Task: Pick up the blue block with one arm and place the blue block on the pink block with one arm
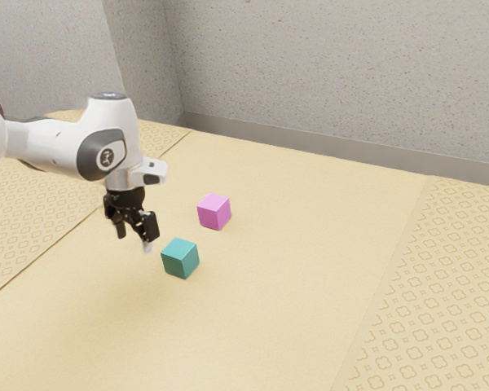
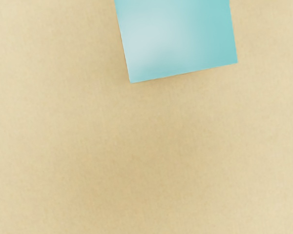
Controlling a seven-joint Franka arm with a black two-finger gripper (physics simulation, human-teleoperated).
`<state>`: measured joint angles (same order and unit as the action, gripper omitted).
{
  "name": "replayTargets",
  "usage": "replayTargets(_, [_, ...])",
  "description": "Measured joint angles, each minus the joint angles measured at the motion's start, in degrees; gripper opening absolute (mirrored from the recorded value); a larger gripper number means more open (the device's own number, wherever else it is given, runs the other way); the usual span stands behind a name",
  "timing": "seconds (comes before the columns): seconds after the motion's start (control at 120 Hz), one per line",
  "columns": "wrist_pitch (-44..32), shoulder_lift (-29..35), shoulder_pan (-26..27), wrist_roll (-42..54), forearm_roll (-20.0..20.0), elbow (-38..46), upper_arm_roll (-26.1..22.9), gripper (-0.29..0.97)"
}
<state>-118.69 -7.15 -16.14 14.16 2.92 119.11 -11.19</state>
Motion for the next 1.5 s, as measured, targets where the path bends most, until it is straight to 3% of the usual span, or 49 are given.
replayTargets(0.325, [-0.6,-10.2,0.9,-3.4,-1.2,-7.8,-0.1,0.68])
replayTargets(0.917, [-0.7,-21.7,3.9,-6.7,-1.3,-17.8,0.1,0.68])
replayTargets(1.342, [-0.7,-24.6,4.3,-7.7,-1.4,-18.8,0.8,0.68])
replayTargets(1.5, [-0.8,-25.1,4.7,-7.9,-1.5,-18.8,1.0,0.53])
